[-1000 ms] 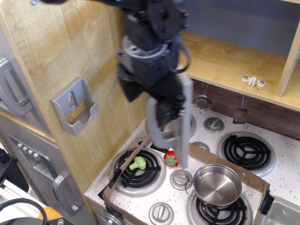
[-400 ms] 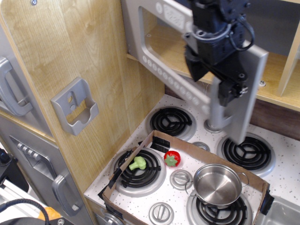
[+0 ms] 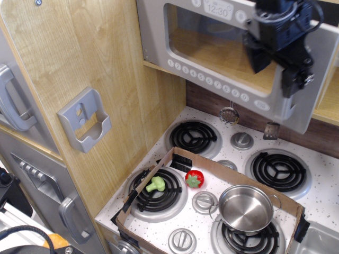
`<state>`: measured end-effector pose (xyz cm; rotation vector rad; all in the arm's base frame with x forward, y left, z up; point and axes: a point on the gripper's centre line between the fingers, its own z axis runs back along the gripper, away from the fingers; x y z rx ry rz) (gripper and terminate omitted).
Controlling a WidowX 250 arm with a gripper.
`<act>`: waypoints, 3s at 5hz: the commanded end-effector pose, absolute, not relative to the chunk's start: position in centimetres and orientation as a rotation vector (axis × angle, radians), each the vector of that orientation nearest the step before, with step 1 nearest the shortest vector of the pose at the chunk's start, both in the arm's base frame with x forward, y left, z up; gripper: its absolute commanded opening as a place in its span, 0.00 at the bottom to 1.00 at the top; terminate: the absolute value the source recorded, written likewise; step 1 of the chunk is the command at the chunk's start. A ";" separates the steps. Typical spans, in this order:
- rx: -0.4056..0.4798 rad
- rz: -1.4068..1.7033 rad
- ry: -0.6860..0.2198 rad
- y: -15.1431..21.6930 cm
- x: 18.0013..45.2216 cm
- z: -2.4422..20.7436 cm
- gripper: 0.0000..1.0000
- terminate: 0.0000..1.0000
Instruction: Close microwave
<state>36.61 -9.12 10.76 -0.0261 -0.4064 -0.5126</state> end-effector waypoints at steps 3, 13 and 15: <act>-0.011 -0.620 -0.501 -11.2 40.3 14.6 1.00 0.00; -0.010 -0.641 -0.494 -11.3 39.9 14.5 1.00 0.00; -0.010 -0.641 -0.494 -11.3 39.9 14.5 1.00 1.00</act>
